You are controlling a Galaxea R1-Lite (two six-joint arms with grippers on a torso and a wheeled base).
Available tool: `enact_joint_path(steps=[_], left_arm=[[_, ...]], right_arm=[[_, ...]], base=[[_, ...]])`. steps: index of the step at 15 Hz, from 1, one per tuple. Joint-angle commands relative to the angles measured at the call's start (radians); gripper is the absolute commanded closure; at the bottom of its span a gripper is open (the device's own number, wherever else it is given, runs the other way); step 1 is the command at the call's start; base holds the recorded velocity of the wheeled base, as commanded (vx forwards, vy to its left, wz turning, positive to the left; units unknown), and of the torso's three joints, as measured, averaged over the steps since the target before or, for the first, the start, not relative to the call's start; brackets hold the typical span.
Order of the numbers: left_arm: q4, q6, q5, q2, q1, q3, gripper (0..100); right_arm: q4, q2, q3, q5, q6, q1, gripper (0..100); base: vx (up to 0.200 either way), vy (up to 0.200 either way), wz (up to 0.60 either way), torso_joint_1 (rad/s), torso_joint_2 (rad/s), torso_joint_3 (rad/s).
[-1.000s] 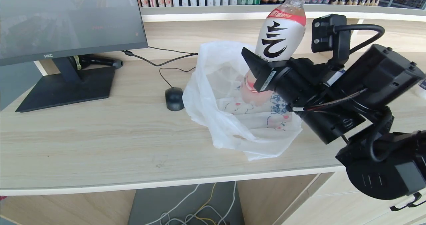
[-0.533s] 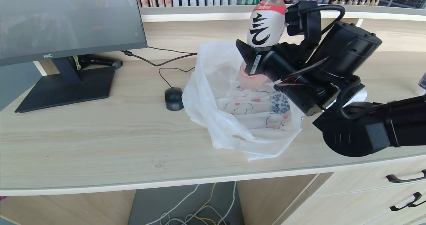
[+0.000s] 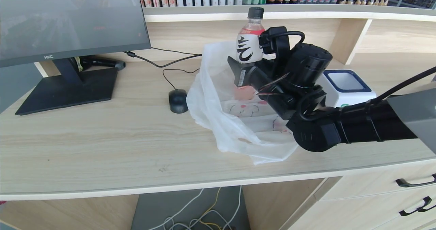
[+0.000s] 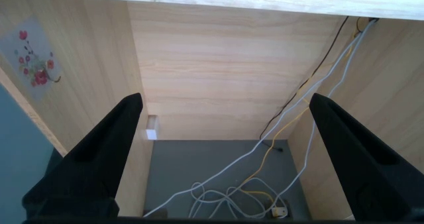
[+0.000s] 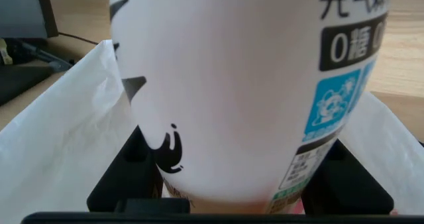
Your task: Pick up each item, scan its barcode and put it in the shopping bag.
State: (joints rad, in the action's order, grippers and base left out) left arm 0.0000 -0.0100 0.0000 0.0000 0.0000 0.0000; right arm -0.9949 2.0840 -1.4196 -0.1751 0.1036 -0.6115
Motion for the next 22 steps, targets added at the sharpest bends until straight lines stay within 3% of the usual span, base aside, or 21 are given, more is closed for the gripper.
enact_joint_path(steps=[1, 20, 21, 22], left_arm=[[0.0, -0.001, 0.0, 0.0, 0.0, 0.0, 0], [0.002, -0.001, 0.0, 0.0, 0.0, 0.0, 0], [0.0, -0.001, 0.0, 0.0, 0.0, 0.0, 0], [0.0, -0.001, 0.0, 0.0, 0.0, 0.0, 0]], right_arm=[[-0.001, 0.016, 0.001, 0.0, 0.001, -0.004, 100], [-0.002, 0.018, 0.048, 0.006, -0.013, -0.021, 100], [-0.002, 0.018, 0.048, 0.006, -0.013, -0.021, 0], [-0.002, 0.016, 0.048, 0.006, -0.013, -0.022, 0]], base=[[0.0, 0.0, 0.0, 0.0, 0.0, 0.0], [0.0, 0.0, 0.0, 0.0, 0.0, 0.0], [0.0, 0.0, 0.0, 0.0, 0.0, 0.0], [0.0, 0.0, 0.0, 0.0, 0.0, 0.0]])
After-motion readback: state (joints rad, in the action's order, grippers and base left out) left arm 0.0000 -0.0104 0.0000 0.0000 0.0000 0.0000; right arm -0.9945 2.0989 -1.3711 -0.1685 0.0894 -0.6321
